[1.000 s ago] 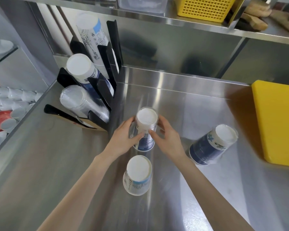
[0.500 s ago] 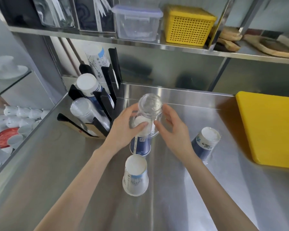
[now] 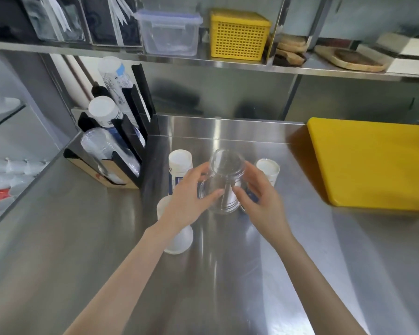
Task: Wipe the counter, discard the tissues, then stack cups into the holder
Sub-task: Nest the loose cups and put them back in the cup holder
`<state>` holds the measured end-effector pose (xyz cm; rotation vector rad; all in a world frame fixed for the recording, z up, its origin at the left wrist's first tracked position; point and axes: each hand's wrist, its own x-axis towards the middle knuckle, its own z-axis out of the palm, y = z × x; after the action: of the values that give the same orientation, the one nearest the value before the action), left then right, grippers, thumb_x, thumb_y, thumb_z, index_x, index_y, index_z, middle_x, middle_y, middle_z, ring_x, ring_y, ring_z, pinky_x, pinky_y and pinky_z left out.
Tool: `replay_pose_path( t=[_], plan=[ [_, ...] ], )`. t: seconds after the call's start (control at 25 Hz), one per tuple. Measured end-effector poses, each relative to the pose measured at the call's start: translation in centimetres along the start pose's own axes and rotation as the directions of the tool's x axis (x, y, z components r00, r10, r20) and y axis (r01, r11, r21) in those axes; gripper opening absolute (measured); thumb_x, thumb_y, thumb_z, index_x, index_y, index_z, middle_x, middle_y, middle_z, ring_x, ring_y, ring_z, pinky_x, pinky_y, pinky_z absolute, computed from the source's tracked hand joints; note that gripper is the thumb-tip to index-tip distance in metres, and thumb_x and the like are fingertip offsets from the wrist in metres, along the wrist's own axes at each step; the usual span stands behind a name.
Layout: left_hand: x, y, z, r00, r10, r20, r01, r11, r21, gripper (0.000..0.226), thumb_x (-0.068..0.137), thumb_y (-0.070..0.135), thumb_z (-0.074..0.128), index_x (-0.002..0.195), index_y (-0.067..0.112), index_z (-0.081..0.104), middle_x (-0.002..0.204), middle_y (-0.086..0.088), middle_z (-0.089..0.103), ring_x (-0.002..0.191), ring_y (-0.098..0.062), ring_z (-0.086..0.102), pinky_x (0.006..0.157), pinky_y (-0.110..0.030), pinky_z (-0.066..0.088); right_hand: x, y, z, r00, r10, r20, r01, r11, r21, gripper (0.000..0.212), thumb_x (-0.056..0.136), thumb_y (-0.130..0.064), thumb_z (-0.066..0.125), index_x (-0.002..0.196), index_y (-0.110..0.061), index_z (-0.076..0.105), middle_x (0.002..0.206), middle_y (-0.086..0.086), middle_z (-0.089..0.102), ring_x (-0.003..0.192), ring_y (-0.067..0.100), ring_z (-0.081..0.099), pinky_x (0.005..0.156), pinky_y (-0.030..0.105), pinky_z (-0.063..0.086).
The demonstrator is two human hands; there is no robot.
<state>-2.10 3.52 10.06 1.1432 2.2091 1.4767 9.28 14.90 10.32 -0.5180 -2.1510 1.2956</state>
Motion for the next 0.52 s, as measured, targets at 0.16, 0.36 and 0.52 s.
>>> replay_pose_path(
  t=[0.16, 0.36, 0.52],
  plan=[
    [-2.5, -2.2, 3.5, 0.997, -0.067, 0.033, 0.066, 0.997, 0.045, 0.056, 0.077, 0.031, 0.066, 0.127, 0.022, 0.042, 0.124, 0.002, 0.051, 0.106, -0.008, 0.050, 0.089, -0.022, 0.035, -3.1, 3.7, -0.6, 0.994, 0.100, 0.040, -0.099, 0.995, -0.009, 0.045, 0.083, -0.018, 0.060, 0.123, -0.034, 0.047, 0.118, -0.028, 0.053, 0.106, -0.013, 0.050, 0.086, -0.002, 0.037],
    [-4.4, -4.9, 6.5, 0.981, -0.167, 0.101, 0.157, 0.983, 0.098, 0.057, 0.078, 0.034, 0.065, 0.128, 0.024, 0.040, 0.128, -0.002, 0.054, 0.113, -0.014, 0.053, 0.089, -0.024, 0.040, -5.4, 7.2, -0.7, 0.975, 0.192, 0.109, -0.186, 0.980, -0.066, 0.048, 0.083, -0.016, 0.060, 0.124, -0.037, 0.043, 0.105, -0.041, 0.045, 0.094, -0.028, 0.045, 0.075, -0.008, 0.032],
    [-5.2, -5.9, 7.9, 0.971, -0.210, 0.115, 0.202, 0.976, 0.077, 0.055, 0.078, 0.031, 0.066, 0.126, 0.024, 0.042, 0.126, 0.000, 0.055, 0.114, -0.014, 0.053, 0.086, -0.023, 0.040, -6.1, 9.0, -1.1, 0.960, 0.241, 0.143, -0.229, 0.969, -0.094, 0.052, 0.082, -0.016, 0.060, 0.127, -0.036, 0.042, 0.104, -0.041, 0.046, 0.092, -0.022, 0.050, 0.076, -0.007, 0.033]
  ],
)
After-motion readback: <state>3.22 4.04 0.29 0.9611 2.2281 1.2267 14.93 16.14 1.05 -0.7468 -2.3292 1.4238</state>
